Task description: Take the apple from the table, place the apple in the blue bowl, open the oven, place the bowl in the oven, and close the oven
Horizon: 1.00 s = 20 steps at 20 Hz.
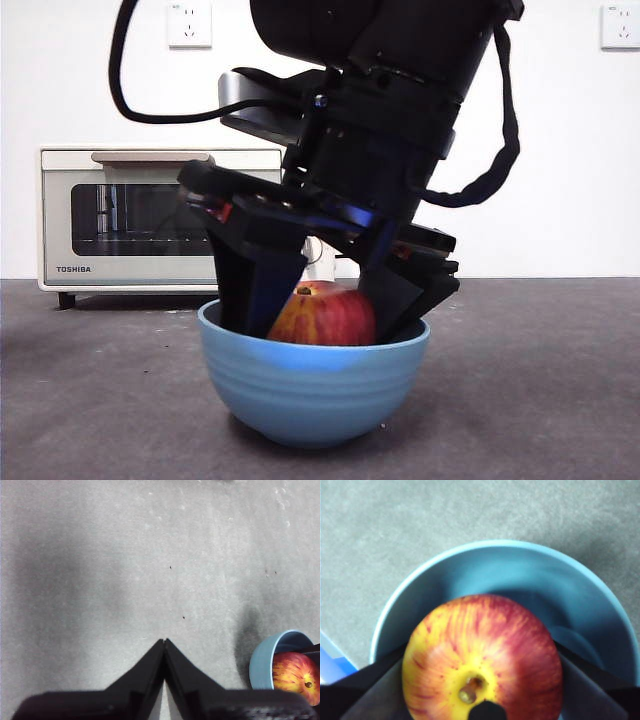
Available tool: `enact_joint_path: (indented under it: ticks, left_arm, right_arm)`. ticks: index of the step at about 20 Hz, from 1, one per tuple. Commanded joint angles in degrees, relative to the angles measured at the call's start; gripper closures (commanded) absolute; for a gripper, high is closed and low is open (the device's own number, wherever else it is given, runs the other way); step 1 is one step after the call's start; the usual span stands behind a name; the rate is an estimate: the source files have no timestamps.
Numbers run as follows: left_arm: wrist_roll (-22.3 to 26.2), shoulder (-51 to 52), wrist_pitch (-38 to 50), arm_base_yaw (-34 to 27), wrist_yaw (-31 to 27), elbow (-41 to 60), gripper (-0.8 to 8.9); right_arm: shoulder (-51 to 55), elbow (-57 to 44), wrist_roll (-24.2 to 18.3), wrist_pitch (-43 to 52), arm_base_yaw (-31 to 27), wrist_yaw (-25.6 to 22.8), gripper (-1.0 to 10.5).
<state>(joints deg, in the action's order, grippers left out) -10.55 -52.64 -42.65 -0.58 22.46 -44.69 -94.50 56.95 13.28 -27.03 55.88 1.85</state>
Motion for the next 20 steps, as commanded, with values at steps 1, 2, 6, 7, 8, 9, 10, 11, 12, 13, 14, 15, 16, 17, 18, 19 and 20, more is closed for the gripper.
enact_joint_path:
  ticks: [1, 2, 6, 7, 8, 9, 10, 11, 12, 13, 14, 15, 16, 17, 18, 19, 20]
  left_arm:
    - [0.7, 0.0, 0.1, 0.2, 0.0, -0.2, 8.19]
    - [0.7, 0.0, 0.1, 0.2, 0.0, -0.2, 8.18]
    - [0.7, 0.0, 0.1, 0.2, 0.0, -0.2, 8.18]
    - [0.7, 0.0, 0.1, 0.2, 0.0, -0.2, 8.18]
    - [0.7, 0.0, 0.1, 0.2, 0.0, -0.2, 8.18]
    - [0.7, 0.0, 0.1, 0.2, 0.0, -0.2, 8.18]
    - [0.7, 0.0, 0.1, 0.2, 0.0, -0.2, 8.19]
    - [0.7, 0.0, 0.1, 0.2, 0.0, -0.2, 8.18]
    - [0.7, 0.0, 0.1, 0.2, 0.0, -0.2, 8.18]
    - [0.7, 0.0, 0.1, 0.2, 0.0, -0.2, 8.19]
    - [0.7, 0.0, 0.1, 0.2, 0.0, -0.2, 8.19]
    - [0.7, 0.0, 0.1, 0.2, 0.0, -0.2, 8.18]
    - [0.7, 0.0, 0.1, 0.2, 0.1, -0.2, 8.18]
    - [0.7, 0.0, 0.1, 0.2, 0.1, -0.2, 8.19]
    - [0.6, 0.0, 0.5, 0.2, 0.1, -0.2, 8.19]
    - [0.6, 0.0, 1.0, 0.2, 0.1, -0.2, 8.19]
    - [0.6, 0.0, 1.7, 0.2, 0.3, -0.2, 8.19]
  right_arm:
    - [-0.3, -0.4, 0.7, 0.3, 0.2, -0.4, 6.6]
    - [-0.3, -0.4, 0.7, 0.4, 0.4, -0.5, 6.5]
    - [-0.1, -0.2, 1.8, 0.2, 0.4, -0.6, 4.8]
    - [-0.1, -0.2, 1.8, 0.2, 0.4, -0.6, 3.7]
    - [-0.1, -0.2, 1.8, 0.2, 0.4, -0.6, 3.3]
    - [-0.1, -0.2, 1.8, 0.2, 0.4, -0.6, 3.4]
    - [0.0, -0.2, 1.8, 0.1, 0.4, -0.6, 3.4]
    - [0.1, 0.1, 1.8, -0.3, 0.4, -0.7, 3.4]
    - [0.3, 0.5, 1.8, -0.9, 0.4, -1.1, 3.4]
    - [0.8, 1.2, 1.8, -1.6, 0.4, -1.7, 3.4]
    - [1.2, 2.0, 1.8, -2.1, 0.4, -2.0, 3.4]
    - [1.8, 2.8, 1.8, -2.9, 0.4, -2.0, 3.4]
    - [2.5, 3.8, 1.8, -3.8, 0.4, -2.0, 3.5]
    - [3.3, 4.8, 1.7, -5.3, 0.4, -2.0, 3.5]
    - [4.1, 5.9, 1.7, -7.1, 0.4, -2.0, 3.5]
    - [5.2, 6.9, 1.7, -9.0, 0.4, -2.1, 3.5]
    - [6.5, 7.5, 1.7, -10.3, 0.4, -2.1, 3.5]
